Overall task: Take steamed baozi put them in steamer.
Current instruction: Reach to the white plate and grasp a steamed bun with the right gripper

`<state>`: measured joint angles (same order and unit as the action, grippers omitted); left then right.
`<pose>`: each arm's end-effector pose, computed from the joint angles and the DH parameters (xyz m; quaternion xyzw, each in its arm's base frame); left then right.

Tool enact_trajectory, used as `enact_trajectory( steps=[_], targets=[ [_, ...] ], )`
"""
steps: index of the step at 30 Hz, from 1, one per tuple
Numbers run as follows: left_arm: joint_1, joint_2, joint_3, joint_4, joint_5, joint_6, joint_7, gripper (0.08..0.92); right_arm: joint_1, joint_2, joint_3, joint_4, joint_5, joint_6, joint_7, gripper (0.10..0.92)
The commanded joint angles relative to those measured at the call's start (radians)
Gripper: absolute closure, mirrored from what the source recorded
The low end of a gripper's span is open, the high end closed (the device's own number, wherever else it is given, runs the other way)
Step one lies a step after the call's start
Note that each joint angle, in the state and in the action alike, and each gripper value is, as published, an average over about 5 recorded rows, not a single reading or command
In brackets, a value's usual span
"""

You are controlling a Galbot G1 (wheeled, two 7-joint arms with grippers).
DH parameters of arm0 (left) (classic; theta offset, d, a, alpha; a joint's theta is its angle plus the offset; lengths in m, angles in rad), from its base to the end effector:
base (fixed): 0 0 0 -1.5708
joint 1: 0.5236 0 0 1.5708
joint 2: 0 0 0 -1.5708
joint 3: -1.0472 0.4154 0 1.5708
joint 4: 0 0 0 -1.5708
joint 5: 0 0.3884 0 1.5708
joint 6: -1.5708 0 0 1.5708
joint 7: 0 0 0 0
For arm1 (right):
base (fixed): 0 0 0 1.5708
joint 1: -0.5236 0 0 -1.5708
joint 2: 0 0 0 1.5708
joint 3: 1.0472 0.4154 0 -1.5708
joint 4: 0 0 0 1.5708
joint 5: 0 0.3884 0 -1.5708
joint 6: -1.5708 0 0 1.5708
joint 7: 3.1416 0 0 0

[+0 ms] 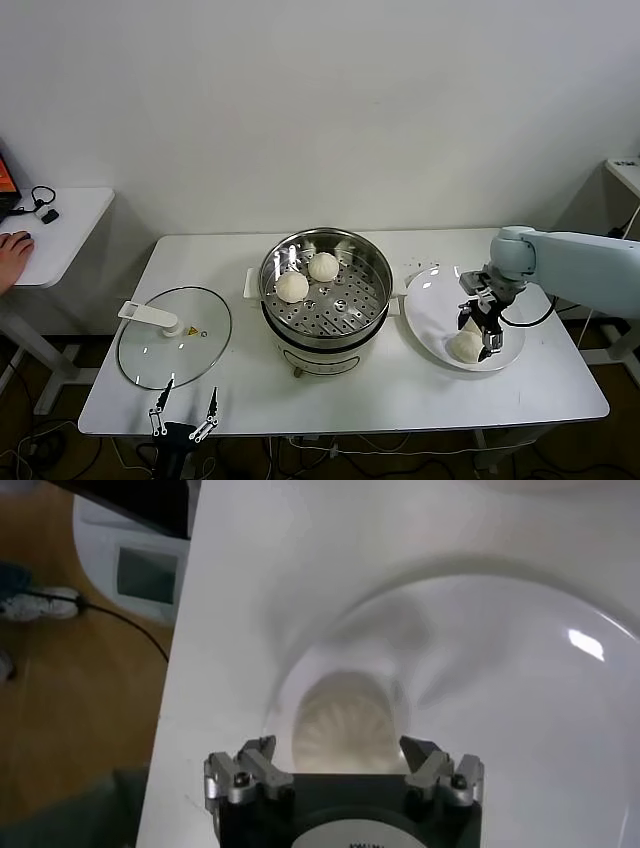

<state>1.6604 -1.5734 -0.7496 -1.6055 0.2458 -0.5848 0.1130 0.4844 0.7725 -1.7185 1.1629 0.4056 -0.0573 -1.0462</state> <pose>0.0779 0.0859 -0.5466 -0.0306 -0.9857 -0.1645 0.0202 0.5882 -0.2130 -0.2450 0.5824 -0.4344 0.4942 0.4774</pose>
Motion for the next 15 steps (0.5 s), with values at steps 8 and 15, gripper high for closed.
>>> enact_trajectory(
  steps=[8,15],
  targets=[
    [-0.001,-0.001,-0.001,-0.001,-0.004,-0.002,0.0,0.177,-0.033,0.002,0.03,-0.019,-0.019,0.0,0.003,0.285],
    [-0.001,-0.002,0.0,-0.002,-0.004,-0.002,0.0,0.177,-0.025,0.012,0.029,-0.024,-0.021,0.006,0.003,0.483]
  ],
)
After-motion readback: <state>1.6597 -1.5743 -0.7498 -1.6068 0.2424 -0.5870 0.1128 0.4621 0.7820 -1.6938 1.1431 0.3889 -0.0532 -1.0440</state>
